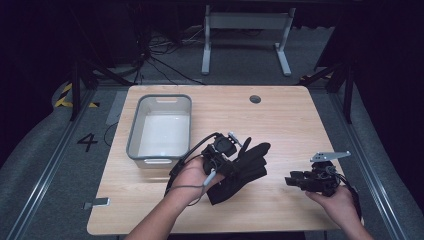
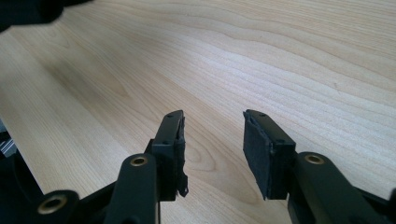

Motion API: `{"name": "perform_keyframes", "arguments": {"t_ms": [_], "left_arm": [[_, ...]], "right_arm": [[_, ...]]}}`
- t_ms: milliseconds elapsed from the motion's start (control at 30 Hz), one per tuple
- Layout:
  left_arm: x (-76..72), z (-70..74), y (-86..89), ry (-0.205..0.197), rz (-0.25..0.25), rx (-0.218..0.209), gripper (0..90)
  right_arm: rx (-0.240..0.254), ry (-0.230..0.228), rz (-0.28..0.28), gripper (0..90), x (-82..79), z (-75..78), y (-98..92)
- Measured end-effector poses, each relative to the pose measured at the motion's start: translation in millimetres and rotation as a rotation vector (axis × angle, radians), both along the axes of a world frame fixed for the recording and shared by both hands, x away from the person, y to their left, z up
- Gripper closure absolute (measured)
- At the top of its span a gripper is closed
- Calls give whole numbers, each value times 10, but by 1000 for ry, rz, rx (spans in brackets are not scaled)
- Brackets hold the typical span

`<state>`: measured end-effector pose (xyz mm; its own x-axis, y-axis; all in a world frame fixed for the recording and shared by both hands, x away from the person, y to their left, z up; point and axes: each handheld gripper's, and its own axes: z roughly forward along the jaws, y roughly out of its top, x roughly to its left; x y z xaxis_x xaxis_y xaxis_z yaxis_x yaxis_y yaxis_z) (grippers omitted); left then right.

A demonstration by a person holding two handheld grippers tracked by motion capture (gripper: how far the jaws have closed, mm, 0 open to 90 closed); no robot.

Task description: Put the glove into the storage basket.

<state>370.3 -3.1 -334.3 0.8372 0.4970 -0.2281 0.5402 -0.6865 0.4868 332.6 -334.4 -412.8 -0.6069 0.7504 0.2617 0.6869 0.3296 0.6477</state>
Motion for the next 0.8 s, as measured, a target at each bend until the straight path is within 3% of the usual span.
{"name": "perform_keyframes", "arguments": {"t_ms": [433, 800], "left_arm": [[139, 181, 307, -40, 80, -42, 716], [276, 385, 752, -93, 220, -39, 716]], "right_arm": [[0, 1, 6, 589, 8, -7, 24], [-4, 7, 20, 590, 81, -47, 71]]}}
